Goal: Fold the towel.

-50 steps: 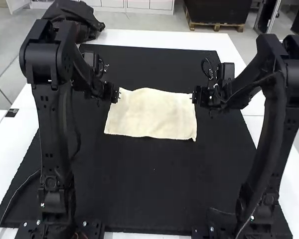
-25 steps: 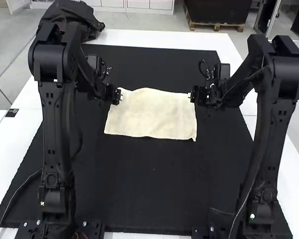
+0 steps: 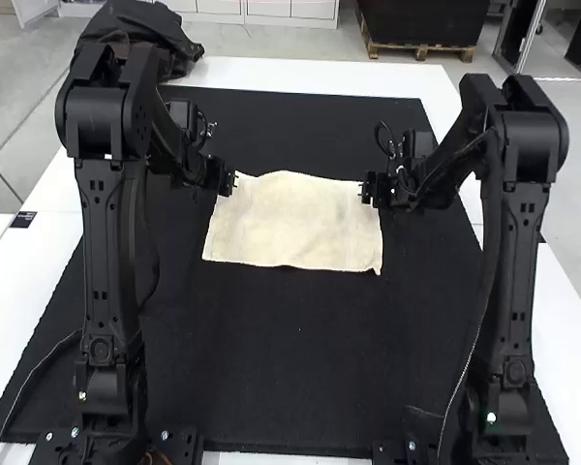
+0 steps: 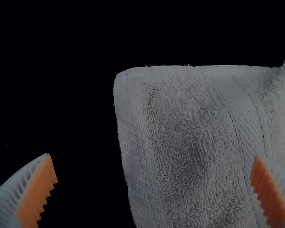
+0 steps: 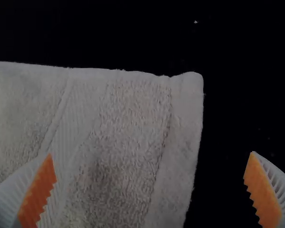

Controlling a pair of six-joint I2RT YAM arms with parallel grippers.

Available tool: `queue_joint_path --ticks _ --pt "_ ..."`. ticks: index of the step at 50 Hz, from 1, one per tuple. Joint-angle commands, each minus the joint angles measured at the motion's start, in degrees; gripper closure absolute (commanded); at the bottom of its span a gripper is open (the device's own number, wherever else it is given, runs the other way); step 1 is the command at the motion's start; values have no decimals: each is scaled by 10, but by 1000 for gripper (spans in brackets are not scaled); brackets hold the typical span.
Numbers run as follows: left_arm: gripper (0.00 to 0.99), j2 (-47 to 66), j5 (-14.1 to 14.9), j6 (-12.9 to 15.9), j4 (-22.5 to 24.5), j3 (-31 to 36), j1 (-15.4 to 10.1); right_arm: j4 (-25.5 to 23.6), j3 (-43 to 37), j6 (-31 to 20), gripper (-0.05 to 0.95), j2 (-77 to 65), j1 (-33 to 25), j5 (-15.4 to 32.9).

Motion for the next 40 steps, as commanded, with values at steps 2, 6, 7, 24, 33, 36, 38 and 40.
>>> queue_joint_path --ticks 2,6,7,24,33,36,38,40 --pt "39 11 2 7 4 17 -2 3 30 -17 -13 14 17 18" --pt "39 12 3 8 3 17 -2 2 38 -18 -13 21 22 21" --pt "39 12 3 8 3 17 -2 2 40 -21 -13 22 23 24" --pt "39 24 2 12 3 17 -1 1 42 -59 -13 36 23 62" --pt "43 27 2 13 9 16 -4 2 40 -62 -7 43 22 62" --pt "41 31 1 14 13 15 -4 2 40 -67 -7 46 22 61" --pt "43 34 -1 14 12 15 -4 2 40 -69 -7 49 20 61" --pt "43 36 -2 15 13 15 -4 3 39 -72 -7 51 18 61"
